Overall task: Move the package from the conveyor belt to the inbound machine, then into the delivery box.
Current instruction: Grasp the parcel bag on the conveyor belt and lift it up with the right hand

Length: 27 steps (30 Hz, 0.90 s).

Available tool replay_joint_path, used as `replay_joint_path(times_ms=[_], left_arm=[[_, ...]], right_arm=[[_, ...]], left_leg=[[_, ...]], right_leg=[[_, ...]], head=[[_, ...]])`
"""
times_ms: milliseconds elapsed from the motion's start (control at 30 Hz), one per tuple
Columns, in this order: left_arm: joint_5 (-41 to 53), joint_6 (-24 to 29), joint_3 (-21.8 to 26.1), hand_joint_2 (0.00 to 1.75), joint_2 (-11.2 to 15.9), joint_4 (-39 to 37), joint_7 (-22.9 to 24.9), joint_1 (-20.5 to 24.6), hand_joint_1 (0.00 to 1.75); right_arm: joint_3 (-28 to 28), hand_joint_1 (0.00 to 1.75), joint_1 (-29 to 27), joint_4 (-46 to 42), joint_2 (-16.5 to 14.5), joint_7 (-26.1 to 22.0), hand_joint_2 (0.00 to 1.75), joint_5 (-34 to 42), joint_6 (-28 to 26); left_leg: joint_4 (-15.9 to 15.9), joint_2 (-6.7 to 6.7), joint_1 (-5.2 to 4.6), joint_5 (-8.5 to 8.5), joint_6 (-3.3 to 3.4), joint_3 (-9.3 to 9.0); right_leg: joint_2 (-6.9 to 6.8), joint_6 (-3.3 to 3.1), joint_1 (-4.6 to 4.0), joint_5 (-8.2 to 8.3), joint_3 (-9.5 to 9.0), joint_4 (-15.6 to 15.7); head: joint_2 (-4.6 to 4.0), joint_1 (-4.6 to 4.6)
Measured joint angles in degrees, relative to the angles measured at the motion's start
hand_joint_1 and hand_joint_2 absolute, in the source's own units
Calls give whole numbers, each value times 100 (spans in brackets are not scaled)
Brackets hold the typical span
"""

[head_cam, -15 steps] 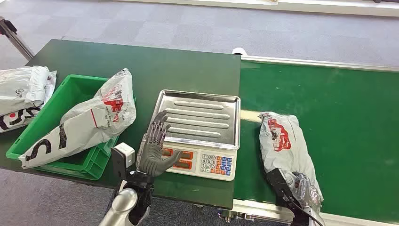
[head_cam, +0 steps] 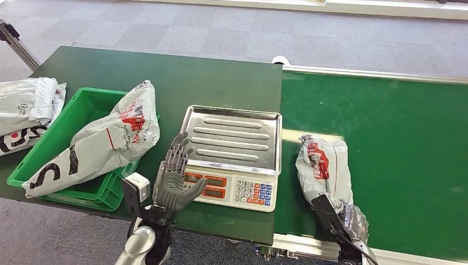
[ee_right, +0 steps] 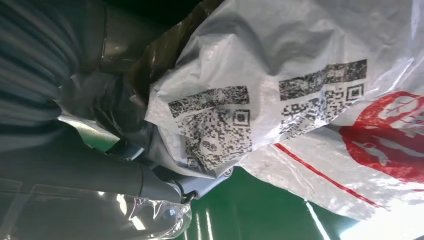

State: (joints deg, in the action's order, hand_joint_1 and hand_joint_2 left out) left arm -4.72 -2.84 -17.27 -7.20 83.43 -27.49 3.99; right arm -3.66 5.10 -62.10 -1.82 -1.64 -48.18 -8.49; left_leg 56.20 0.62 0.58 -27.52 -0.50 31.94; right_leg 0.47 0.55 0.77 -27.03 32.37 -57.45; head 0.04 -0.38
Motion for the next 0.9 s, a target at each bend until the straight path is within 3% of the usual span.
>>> replay_joint_path(times_ms=[333, 667, 900], left_arm=[[49, 16, -8, 175, 1, 101, -384, 4, 0], [28, 43, -7, 175, -2, 102, -460, 7, 0], [-39, 89, -5, 175, 9, 156, -579, 1, 0]], right_arm=[[-180, 175, -321, -1224, -163, -2356, 175, 2330, -757], [-399, 175, -533, -1932, -297, -2729, 175, 2686, -937], [-441, 175, -670, -2457, -312, -3317, 175, 2816, -1449]], left_leg=[[0, -1, 0, -1, -1, 3], [1, -1, 0, 0, 0, 2], [0, -2, 0, -1, -1, 5]], right_leg=[[1, -1, 0, -1, 8, 0], [1, 0, 1, 0, 8, 0], [2, 0, 0, 0, 9, 0]], head=[[0, -2], [0, -1], [0, -1]])
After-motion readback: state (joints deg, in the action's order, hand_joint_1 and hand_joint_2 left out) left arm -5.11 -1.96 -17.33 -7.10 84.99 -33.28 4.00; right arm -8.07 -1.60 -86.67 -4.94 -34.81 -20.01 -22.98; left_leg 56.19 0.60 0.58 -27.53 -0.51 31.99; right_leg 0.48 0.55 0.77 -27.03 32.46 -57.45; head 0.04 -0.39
